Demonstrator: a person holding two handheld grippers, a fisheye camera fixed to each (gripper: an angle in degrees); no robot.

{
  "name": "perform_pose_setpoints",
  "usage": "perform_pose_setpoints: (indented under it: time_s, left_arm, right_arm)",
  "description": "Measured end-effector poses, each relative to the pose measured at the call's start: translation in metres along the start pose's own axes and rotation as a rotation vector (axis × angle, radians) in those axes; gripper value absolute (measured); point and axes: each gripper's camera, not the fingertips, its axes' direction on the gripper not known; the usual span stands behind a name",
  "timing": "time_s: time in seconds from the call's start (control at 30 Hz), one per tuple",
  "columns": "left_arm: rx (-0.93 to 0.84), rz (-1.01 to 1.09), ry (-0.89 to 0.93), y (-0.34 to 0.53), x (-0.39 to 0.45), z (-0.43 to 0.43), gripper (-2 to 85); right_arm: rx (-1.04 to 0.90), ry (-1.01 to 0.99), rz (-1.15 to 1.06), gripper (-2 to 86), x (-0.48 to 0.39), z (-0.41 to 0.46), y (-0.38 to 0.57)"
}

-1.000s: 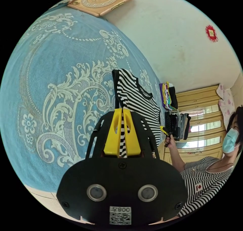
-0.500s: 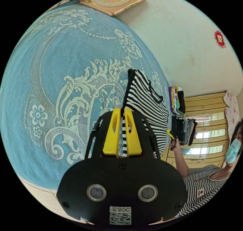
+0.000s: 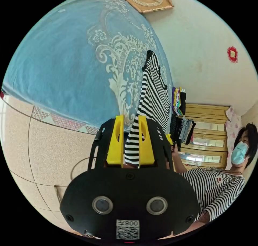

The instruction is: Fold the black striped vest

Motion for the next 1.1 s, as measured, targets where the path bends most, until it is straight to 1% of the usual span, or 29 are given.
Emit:
perform_pose_setpoints:
  time_s: [0.07, 0.17, 0.3, 0.4, 0.47, 0.57, 0.7, 0.9, 0.97, 1.1]
  left_arm:
    - [-0.015, -0.066, 0.155, 0.011, -0.031, 0.012, 9.3]
    - [-0.056, -0.066, 0.174, 0.018, -0.051, 0.028, 10.2]
    - [-0.143, -0.054, 0.233, 0.018, -0.066, 0.056, 10.4]
    - [-0.195, -0.048, 0.264, 0.015, -0.076, 0.077, 8.5]
    - [-0.209, -0.035, 0.298, 0.014, -0.08, 0.087, 4.7]
    - [-0.218, -0.021, 0.288, 0.012, -0.086, 0.091, 2.6]
    - [-0.202, -0.017, 0.253, 0.01, -0.097, 0.087, 1.9]
    - [-0.148, -0.019, 0.18, 0.009, -0.117, 0.083, 1.8]
    - [-0.135, -0.029, 0.165, 0.01, -0.126, 0.088, 2.2]
    - [-0.128, -0.031, 0.212, 0.012, -0.139, 0.1, 4.3]
  right_arm:
    - [-0.022, -0.04, 0.017, 6.4, 0.014, 0.006, 0.007]
    - [-0.063, -0.127, 0.063, 7.5, 0.041, 0.017, 0.015]
    - [-0.112, -0.18, 0.1, 8.0, 0.074, 0.033, 0.02]
    - [-0.134, -0.227, 0.13, 8.0, 0.096, 0.047, 0.021]
    - [-0.157, -0.235, 0.147, 7.8, 0.108, 0.057, 0.021]
    - [-0.205, -0.276, 0.159, 5.2, 0.123, 0.073, 0.02]
    - [-0.221, -0.327, 0.155, 1.7, 0.139, 0.083, 0.014]
    - [-0.109, -0.265, 0.15, 0.8, 0.16, 0.059, 0.01]
    - [-0.103, -0.253, 0.159, 0.9, 0.168, 0.057, 0.01]
    - [-0.122, -0.324, 0.164, 1.9, 0.181, 0.069, 0.009]
